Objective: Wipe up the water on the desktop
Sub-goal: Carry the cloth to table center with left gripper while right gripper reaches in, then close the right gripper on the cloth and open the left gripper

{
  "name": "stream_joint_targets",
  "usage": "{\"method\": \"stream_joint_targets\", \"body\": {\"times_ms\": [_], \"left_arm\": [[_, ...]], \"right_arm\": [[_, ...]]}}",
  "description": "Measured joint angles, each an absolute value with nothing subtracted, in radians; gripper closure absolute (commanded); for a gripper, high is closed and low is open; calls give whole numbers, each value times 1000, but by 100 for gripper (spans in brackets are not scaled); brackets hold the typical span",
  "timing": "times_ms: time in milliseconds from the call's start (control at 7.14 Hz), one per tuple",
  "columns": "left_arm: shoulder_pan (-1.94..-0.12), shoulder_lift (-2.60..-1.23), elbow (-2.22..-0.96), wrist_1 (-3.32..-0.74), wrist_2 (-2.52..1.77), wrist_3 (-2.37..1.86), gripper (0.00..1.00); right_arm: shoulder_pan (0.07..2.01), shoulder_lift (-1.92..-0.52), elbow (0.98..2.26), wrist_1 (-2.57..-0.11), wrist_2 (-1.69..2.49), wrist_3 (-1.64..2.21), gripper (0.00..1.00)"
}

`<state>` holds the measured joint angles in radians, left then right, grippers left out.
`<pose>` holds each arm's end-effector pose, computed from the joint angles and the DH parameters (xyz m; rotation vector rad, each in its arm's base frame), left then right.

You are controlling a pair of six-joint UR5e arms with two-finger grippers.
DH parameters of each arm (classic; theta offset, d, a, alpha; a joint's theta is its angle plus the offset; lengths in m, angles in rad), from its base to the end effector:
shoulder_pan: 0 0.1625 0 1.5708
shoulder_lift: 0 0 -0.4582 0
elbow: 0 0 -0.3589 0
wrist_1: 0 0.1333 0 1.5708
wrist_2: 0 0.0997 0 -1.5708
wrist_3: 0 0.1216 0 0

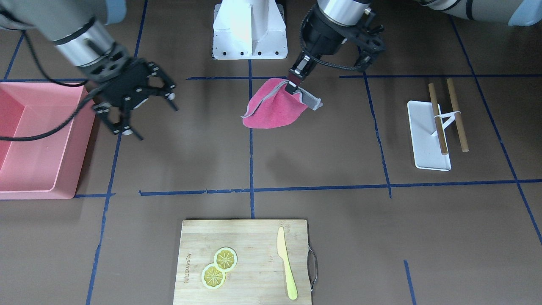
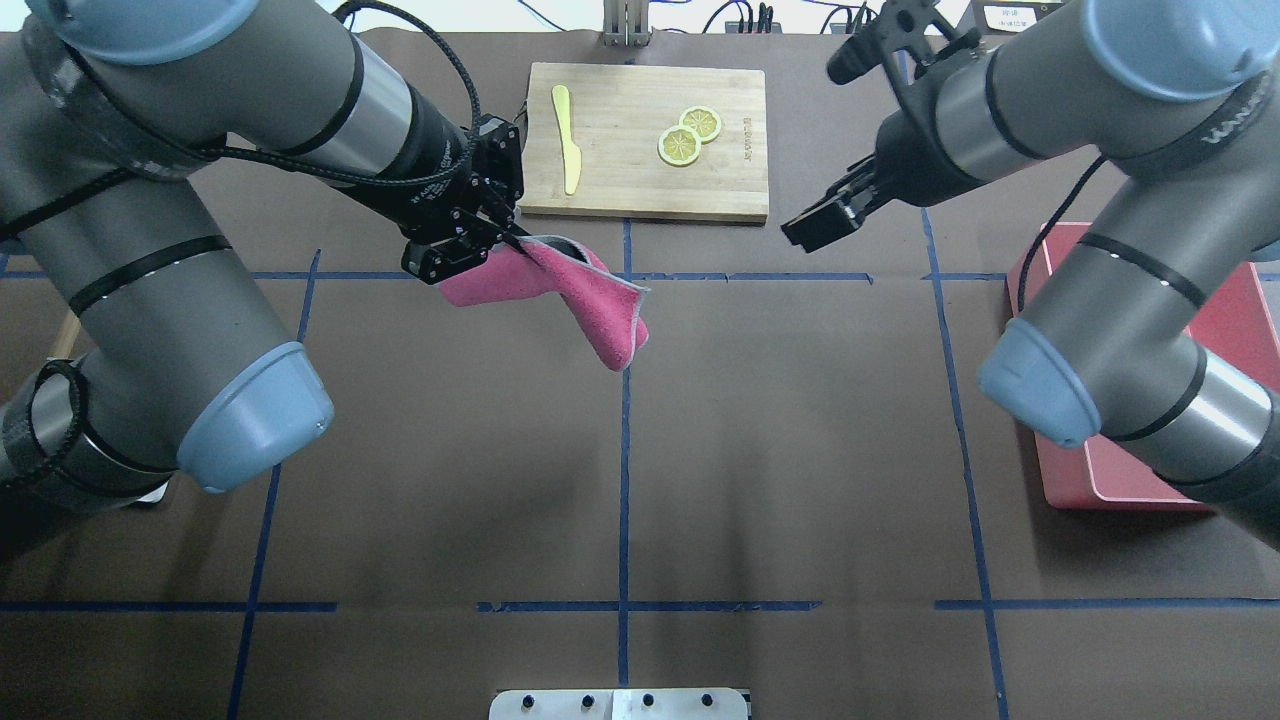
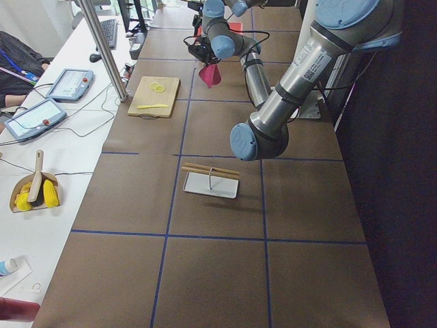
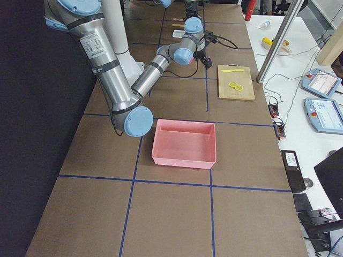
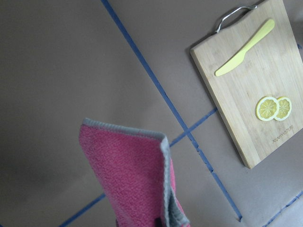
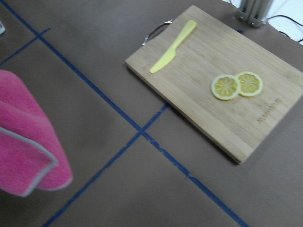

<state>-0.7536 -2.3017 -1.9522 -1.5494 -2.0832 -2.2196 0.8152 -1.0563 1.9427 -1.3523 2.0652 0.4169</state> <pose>0.3906 -0.4675 0.1423 -0.4206 1.1344 -0.9585 -0.3515 -0.4833 0.2423 0.6640 -0.9789 -0.5716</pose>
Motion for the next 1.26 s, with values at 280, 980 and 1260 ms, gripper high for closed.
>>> {"method": "stream_joint_targets", "body": {"times_ms": [280, 980, 1260], "left_arm": [[-733, -2326, -1945, -1557, -2070, -2268, 100], [-720, -2336, -1963, -1657, -2079, -2318, 100], [-720, -2334, -1963, -1719, -2088, -2350, 100]], "right_arm": [[713, -1006, 1953, -1323, 2001, 437, 0], [605, -1010, 1959, -1278, 1856, 418, 0], [584, -1013, 1959, -1246, 1824, 407, 0]]}}
